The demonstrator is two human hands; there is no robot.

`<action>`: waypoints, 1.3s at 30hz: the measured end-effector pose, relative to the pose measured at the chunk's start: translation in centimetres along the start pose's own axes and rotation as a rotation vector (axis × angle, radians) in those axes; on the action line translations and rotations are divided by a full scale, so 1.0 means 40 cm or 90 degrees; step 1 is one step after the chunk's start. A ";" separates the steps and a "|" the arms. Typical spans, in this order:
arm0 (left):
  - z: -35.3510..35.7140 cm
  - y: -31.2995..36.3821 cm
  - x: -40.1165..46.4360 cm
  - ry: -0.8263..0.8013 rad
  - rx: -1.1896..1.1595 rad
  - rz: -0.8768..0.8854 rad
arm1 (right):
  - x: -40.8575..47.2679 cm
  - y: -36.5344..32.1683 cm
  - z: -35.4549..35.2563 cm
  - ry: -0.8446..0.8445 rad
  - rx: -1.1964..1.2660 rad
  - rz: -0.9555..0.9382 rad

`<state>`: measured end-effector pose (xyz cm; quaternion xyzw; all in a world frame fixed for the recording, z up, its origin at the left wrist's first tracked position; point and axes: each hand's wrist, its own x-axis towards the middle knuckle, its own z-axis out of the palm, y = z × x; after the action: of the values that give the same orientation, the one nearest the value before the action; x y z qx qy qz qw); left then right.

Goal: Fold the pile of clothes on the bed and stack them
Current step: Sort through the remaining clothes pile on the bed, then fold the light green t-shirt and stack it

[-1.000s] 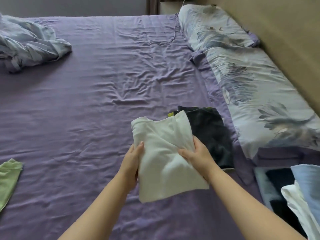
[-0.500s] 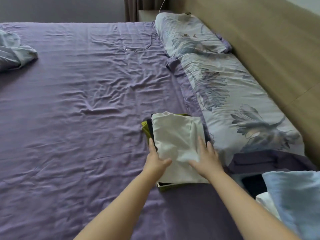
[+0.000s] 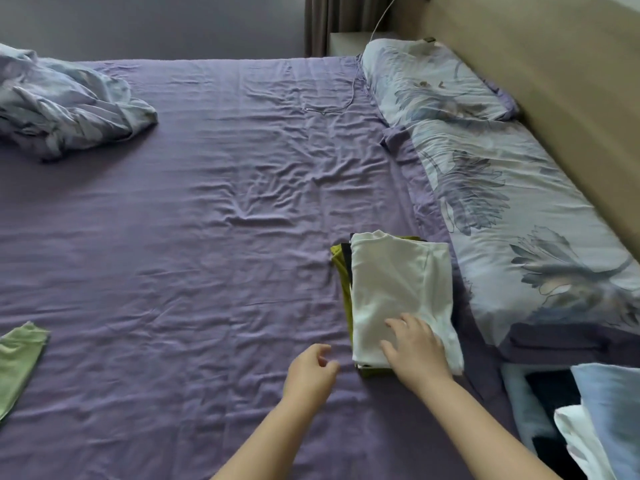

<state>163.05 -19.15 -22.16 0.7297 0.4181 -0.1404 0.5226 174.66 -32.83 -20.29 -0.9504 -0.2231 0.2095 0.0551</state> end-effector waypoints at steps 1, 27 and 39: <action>-0.024 -0.018 -0.019 0.010 -0.020 -0.020 | -0.017 -0.027 0.004 0.008 0.031 -0.030; -0.745 -0.768 -0.342 0.255 -0.076 -0.148 | -0.368 -0.936 0.385 -0.189 0.009 -0.295; -1.048 -1.033 -0.266 0.338 -0.037 -0.081 | -0.320 -1.353 0.559 -0.216 0.050 -0.361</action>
<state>115.54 17.12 -24.60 0.6979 0.5895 0.0350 0.4053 133.11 10.11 -25.04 -0.7993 -0.4761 0.3497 0.1101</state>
